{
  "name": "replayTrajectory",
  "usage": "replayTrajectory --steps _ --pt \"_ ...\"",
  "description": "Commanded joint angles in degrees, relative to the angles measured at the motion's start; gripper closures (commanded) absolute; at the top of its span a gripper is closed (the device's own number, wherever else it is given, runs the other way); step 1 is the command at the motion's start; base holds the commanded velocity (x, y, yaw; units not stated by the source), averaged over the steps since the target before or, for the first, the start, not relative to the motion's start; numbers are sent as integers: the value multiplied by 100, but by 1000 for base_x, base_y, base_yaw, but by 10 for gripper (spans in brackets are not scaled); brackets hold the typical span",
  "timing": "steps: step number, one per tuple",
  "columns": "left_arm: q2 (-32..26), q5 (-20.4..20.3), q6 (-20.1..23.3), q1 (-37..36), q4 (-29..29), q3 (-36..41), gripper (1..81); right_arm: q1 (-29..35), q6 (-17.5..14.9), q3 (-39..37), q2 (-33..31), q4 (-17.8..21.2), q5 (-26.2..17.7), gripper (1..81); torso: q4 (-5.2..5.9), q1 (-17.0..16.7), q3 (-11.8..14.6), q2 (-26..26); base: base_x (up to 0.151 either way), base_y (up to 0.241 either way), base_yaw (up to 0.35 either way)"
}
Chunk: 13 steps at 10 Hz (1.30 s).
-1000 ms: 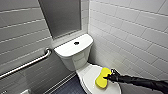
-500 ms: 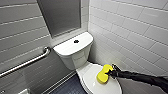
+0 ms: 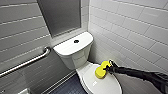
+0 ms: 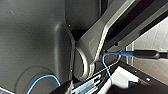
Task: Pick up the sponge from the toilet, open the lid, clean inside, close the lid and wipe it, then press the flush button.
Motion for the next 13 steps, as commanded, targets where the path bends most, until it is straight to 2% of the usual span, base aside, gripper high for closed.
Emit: replayTrajectory --steps 1,3,6,8,13 --pt "-33 465 27 59 -56 103 10 530 77 -123 104 70 -86 811 0 0 7 0 0 0 0" --pt "-25 465 27 59 -73 103 10 470 86 -105 78 70 -59 811 0 2 -100 2 0 0 0" --pt "-25 465 27 85 -65 112 10 92 182 114 -203 131 265 811 0 2 -113 0 0 0 0" --pt "-25 465 27 85 -65 139 10 -338 296 895 -897 140 862 811 0 2 -113 0 0 0 0" --pt "-69 465 27 86 -82 235 10 -1533 367 2197 -2102 122 1829 811 0 2 -113 0 0 0 0"
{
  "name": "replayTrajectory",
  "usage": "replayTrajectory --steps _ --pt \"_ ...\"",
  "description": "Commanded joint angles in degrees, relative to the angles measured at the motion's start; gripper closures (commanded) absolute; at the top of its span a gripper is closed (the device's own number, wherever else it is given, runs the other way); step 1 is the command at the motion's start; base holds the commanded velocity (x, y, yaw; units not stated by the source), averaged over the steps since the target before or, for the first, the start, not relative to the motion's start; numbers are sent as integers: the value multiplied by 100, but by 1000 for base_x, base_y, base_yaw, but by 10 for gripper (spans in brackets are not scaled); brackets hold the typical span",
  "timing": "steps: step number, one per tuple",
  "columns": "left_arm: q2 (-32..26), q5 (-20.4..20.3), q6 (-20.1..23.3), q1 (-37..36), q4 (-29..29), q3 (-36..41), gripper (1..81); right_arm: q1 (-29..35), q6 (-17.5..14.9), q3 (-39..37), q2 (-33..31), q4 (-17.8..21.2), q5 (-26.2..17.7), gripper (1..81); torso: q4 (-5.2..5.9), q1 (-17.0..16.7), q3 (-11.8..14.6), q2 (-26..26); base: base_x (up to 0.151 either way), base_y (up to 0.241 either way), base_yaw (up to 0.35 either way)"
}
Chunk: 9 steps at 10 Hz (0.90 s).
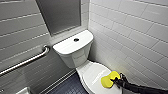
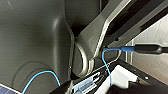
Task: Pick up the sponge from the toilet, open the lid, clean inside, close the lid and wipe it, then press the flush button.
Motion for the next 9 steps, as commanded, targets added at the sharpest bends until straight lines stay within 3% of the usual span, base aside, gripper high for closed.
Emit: replayTrajectory --steps 1,4,9 --pt "-108 484 27 55 -79 273 10 -446 44 769 -846 16 336 811 0 0 0 0 0 0 0" --pt "-99 484 27 63 -63 282 10 -1185 26 1428 -1383 -11 733 811 0 0 0 -2 0 0 0" --pt "-46 476 27 55 -27 300 10 -2143 -27 2290 -2051 -28 926 811 0 0 0 -5 0 0 0"
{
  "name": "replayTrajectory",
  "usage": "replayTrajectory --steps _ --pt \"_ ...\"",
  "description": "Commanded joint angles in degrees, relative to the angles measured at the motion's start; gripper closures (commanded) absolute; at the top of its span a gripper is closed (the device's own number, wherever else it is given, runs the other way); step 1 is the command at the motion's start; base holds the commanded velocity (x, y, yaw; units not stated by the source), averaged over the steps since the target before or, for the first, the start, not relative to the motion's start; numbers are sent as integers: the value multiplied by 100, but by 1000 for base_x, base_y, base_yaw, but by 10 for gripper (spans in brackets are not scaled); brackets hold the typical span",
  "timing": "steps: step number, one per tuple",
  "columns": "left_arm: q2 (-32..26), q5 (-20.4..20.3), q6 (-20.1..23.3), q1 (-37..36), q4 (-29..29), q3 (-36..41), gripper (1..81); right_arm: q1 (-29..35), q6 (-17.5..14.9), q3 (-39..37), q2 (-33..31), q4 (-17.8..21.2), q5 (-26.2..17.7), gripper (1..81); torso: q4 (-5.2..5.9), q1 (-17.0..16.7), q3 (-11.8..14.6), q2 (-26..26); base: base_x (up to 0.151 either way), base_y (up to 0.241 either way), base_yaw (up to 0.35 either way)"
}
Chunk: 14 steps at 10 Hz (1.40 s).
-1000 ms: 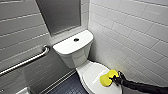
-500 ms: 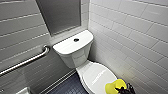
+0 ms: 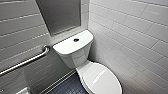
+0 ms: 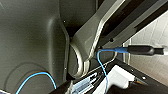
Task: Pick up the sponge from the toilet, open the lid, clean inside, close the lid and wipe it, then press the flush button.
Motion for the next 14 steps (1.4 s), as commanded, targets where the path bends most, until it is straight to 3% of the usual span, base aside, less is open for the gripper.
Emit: replayTrajectory --steps 1,3,5,9,12,14 --pt "-92 481 35 55 -21 229 10 -44 -77 453 -495 -98 -216 811 0 0 0 0 0 0 0" --pt "-92 481 36 38 -21 229 10 43 -226 961 -715 -327 -400 811 0 0 0 -2 0 0 0" --pt "-84 472 36 37 -12 229 10 429 -613 1305 -724 -362 -937 811 0 0 2 -2 0 0 0" --pt "-75 463 36 20 -12 211 10 1720 -640 1560 -768 -345 -2026 811 0 0 0 -2 0 0 0" --pt "-66 454 36 20 -21 176 10 2573 -596 1052 -277 -301 -2764 811 0 0 0 -2 0 0 0" --pt "-66 455 36 2 -21 176 10 3022 -587 377 425 -310 -3256 811 0 0 0 -2 0 0 0"
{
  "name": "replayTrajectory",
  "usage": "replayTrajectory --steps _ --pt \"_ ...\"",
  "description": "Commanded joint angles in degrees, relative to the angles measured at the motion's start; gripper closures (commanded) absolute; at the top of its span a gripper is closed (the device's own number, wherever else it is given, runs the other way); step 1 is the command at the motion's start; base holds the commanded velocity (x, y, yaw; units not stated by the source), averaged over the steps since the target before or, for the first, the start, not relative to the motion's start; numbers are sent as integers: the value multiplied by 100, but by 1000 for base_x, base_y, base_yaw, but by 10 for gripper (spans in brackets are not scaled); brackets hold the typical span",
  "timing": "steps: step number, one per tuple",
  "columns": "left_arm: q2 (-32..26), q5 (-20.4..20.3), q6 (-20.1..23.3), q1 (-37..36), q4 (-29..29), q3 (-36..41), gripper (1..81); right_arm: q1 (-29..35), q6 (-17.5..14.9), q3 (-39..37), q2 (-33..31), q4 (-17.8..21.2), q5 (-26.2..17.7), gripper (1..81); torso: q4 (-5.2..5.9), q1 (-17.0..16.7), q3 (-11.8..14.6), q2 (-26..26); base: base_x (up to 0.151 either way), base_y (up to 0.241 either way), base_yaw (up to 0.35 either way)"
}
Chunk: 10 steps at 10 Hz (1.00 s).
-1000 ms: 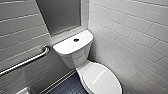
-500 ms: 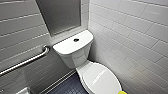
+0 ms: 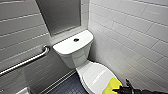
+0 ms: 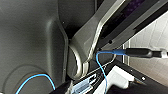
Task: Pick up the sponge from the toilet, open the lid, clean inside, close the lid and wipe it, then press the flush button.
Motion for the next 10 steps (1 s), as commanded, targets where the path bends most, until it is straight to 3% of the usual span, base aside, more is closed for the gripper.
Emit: replayTrajectory --steps 1,4,8,10 --pt "-86 477 31 24 -23 173 10 1032 5 -931 714 -72 -1172 811 0 0 0 0 0 0 0" --pt "-103 477 31 16 -23 164 10 1630 32 -2137 1752 -99 -1850 811 0 0 0 0 0 0 0" --pt "-68 477 31 15 -32 67 10 2518 32 -2550 2315 -125 -1816 811 0 0 0 0 0 0 0" --pt "-51 477 31 7 -32 32 10 2440 14 -2972 2693 -308 -1720 811 0 0 0 0 0 0 0"
